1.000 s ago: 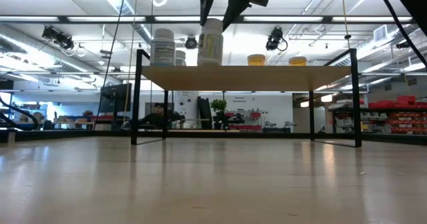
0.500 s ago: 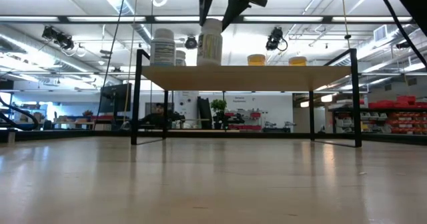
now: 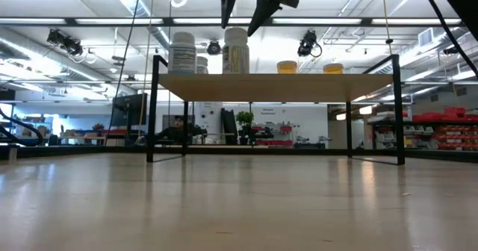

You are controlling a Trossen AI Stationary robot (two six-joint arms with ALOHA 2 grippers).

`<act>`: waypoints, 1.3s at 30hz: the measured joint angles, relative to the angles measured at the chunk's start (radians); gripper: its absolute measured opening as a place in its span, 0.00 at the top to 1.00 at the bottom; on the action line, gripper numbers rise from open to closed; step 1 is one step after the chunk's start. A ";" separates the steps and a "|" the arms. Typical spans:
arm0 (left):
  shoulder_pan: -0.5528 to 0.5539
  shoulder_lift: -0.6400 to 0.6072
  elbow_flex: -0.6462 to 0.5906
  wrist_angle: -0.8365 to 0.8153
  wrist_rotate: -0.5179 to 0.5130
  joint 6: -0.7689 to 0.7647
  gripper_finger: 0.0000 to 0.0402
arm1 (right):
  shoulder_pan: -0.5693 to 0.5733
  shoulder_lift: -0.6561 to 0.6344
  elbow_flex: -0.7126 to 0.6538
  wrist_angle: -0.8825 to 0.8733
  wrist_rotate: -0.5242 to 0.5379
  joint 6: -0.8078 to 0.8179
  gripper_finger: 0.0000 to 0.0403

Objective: Pick and place medicine bottles onto shelf by color
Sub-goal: Put the orange pill bottle on the shelf

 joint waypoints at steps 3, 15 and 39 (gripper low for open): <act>0.000 0.000 0.000 0.000 0.000 -0.009 0.56 | 0.003 0.000 0.020 -0.009 0.000 -0.010 0.34; -0.008 0.000 0.000 -0.001 0.065 -0.032 0.52 | 0.089 -0.001 0.033 -0.010 -0.002 0.047 0.34; -0.371 0.063 -0.034 -0.022 0.281 0.117 0.39 | 0.482 -0.001 0.026 -0.015 0.120 0.351 0.34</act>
